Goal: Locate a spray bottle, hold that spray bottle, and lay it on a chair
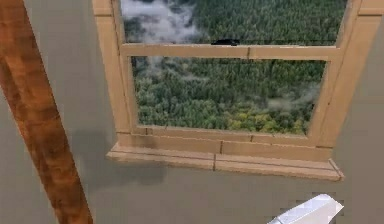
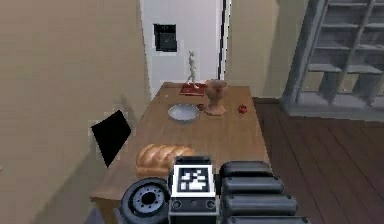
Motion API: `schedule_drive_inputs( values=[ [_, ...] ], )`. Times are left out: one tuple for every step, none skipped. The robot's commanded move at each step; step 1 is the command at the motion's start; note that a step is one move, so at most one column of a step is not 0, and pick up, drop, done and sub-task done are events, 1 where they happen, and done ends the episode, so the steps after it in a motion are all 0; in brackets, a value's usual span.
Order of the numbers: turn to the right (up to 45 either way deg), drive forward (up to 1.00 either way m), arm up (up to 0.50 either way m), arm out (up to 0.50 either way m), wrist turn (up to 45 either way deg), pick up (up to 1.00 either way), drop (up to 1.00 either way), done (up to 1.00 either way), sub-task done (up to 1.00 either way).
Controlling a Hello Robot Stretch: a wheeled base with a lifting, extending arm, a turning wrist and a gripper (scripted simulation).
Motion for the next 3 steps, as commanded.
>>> schedule_drive_inputs(
  values=[
    [-9.0,0.0,0.0,0.0,0.0,0.0,0.0,0.0,0.0],
    [45.0,0.0,0.0,0.0,0.0,0.0,0.0,0.0,0.0],
    [15.0,0.0,0.0,0.0,0.0,0.0,0.0,0.0,0.0]
  ],
)
